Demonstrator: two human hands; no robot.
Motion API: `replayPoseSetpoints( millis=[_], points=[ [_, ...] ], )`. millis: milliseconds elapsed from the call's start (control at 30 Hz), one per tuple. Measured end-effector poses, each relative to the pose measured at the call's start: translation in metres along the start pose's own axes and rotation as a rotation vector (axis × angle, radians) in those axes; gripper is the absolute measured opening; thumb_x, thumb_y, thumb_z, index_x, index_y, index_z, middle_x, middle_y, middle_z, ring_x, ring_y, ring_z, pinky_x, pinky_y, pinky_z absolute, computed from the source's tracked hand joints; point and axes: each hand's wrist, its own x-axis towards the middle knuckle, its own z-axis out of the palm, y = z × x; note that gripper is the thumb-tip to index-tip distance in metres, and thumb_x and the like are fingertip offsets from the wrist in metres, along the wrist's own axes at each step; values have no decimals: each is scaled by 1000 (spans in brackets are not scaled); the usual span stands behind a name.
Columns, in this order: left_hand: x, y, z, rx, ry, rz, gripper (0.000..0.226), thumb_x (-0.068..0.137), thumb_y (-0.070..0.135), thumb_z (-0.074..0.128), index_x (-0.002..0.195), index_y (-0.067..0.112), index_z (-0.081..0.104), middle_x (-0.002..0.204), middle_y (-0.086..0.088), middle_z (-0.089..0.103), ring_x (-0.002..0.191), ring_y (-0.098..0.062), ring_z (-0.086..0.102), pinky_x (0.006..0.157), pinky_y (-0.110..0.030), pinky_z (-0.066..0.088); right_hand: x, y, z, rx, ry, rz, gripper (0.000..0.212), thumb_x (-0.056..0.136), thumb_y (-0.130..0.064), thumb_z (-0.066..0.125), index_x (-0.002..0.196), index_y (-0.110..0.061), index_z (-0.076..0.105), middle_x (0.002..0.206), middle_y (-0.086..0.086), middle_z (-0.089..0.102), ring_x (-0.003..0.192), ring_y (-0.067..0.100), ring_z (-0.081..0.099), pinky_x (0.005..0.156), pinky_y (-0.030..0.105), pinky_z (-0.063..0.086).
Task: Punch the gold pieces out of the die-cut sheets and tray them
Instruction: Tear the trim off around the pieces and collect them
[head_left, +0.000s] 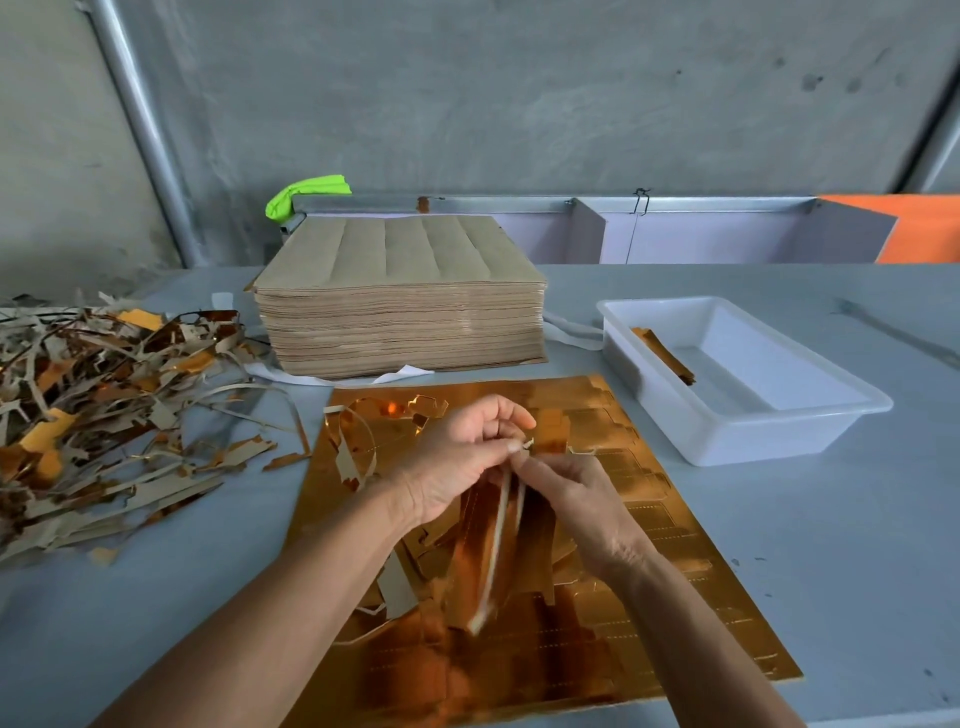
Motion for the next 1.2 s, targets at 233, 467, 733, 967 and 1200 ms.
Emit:
replayPoseSetpoints(
  millis=[233, 467, 733, 967, 1200],
  points=[
    [4, 3, -13, -119, 75, -37, 21, 91, -5, 51, 98, 12, 61, 76, -1, 58, 67, -10, 56, 60, -23, 50, 6, 15, -3, -296, 199, 54, 41, 92, -9, 52, 52, -10, 45, 50, -1, 43, 47, 9, 39, 48, 24, 35],
    [2, 4, -28, -375, 162, -44, 18, 91, -8, 49, 101, 4, 58, 81, -5, 60, 76, -21, 65, 74, -40, 57, 8, 26, -10, 87, 454, 357, 21, 97, -14, 47, 88, 0, 58, 80, 17, 58, 73, 28, 57, 69, 39, 51],
    [-2, -12, 11, -548, 150, -129, 19, 90, -12, 47, 100, 1, 56, 78, -9, 55, 68, -18, 58, 67, -34, 57, 7, 16, 21, 213, 312, 347, 16, 82, -7, 70, 96, -3, 63, 89, 19, 71, 82, 36, 69, 78, 49, 58],
    [-10, -10, -37, 19, 224, -187, 18, 94, -3, 47, 98, 10, 59, 75, -1, 53, 51, -5, 38, 40, -15, 30, 9, 24, -32, -65, 649, 199, 37, 93, 0, 53, 121, -24, 47, 109, -7, 47, 102, 18, 54, 84, 42, 54],
    [-16, -23, -55, 650, 96, -237, 5, 93, 20, 58, 90, 22, 62, 88, 6, 62, 79, -1, 57, 60, -14, 38, 8, 24, -59, -187, 775, 108, 68, 94, 3, 50, 146, -30, 21, 142, 9, 41, 121, 36, 47, 92, 54, 45]
  ],
)
